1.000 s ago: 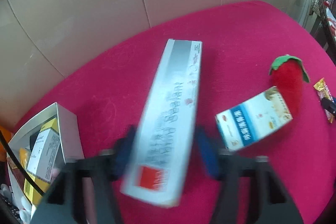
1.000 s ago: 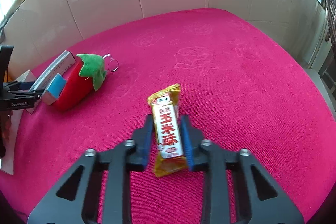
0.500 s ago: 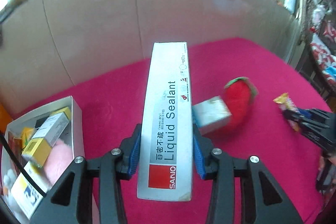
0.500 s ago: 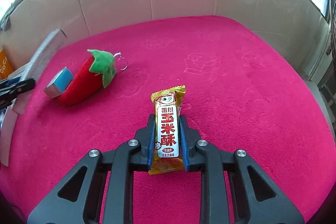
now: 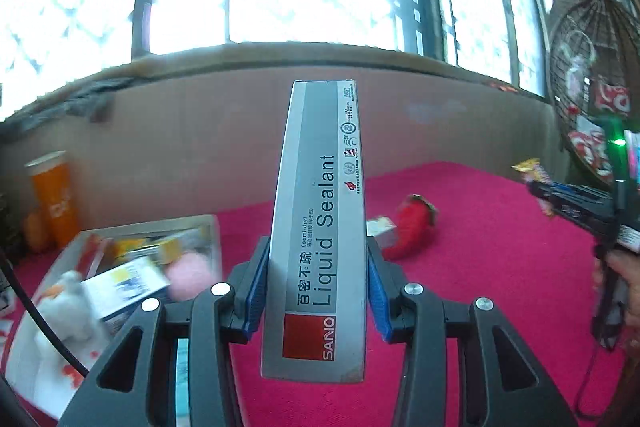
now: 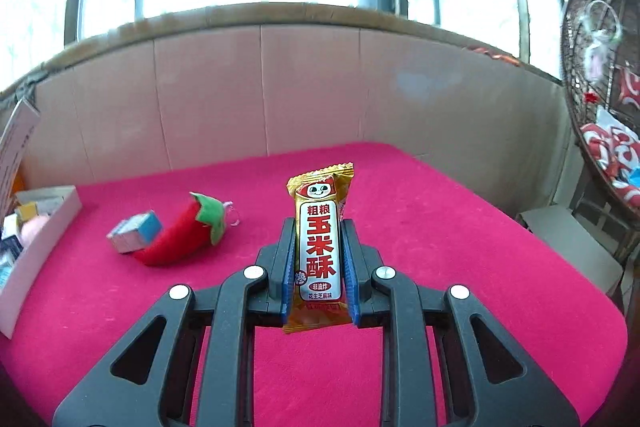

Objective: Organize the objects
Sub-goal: 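Lift the Liquid Sealant box with the left gripper while the right lifts the snack bar, then carry the Liquid Sealant box and snack bar over the white tray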

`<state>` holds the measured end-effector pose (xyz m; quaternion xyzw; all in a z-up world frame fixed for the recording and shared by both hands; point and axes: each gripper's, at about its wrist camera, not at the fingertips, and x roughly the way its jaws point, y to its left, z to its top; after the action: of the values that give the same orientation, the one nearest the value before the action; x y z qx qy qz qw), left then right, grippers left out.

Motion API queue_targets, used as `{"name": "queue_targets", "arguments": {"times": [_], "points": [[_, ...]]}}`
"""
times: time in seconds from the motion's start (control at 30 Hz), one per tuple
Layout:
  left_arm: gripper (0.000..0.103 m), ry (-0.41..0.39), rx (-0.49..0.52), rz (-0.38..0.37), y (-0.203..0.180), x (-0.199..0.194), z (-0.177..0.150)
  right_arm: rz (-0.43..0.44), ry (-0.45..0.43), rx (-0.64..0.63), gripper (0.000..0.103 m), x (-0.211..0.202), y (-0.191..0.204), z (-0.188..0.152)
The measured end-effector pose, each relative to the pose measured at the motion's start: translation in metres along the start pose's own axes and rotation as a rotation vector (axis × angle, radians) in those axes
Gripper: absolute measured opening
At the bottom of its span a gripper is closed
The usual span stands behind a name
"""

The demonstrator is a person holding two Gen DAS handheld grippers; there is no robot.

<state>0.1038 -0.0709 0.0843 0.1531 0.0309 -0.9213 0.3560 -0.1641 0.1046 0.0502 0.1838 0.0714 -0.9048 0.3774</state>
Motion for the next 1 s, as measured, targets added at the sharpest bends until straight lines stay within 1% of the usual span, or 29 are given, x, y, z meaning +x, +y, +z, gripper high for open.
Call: {"name": "queue_targets", "arguments": {"times": [0.07, 0.17, 0.23, 0.4, 0.53, 0.67, 1.0], "points": [[0.043, -0.019, -0.008, 0.020, 0.011, -0.004, -0.008, -0.008, -0.025, 0.018, 0.020, -0.011, 0.007, -0.003], [0.043, -0.036, -0.038, 0.032, 0.020, -0.012, -0.013, -0.013, -0.048, 0.031, 0.020, -0.016, 0.015, -0.003], [0.043, -0.052, -0.049, 0.039, 0.026, -0.021, -0.015, 0.003, -0.046, 0.028, 0.020, -0.020, 0.019, -0.007], [0.043, -0.077, -0.040, 0.060, 0.023, -0.037, -0.014, 0.046, -0.049, -0.017, 0.020, -0.032, 0.043, -0.014], [0.043, -0.092, -0.046, 0.083, 0.027, -0.048, -0.019, 0.103, -0.024, -0.034, 0.020, -0.038, 0.062, -0.020], [0.043, -0.093, -0.063, 0.100, 0.037, -0.053, -0.021, 0.144, -0.024, -0.072, 0.020, -0.046, 0.082, -0.026], [0.043, -0.107, -0.080, 0.144, 0.054, -0.069, -0.026, 0.216, 0.002, -0.115, 0.020, -0.055, 0.114, -0.034]]}}
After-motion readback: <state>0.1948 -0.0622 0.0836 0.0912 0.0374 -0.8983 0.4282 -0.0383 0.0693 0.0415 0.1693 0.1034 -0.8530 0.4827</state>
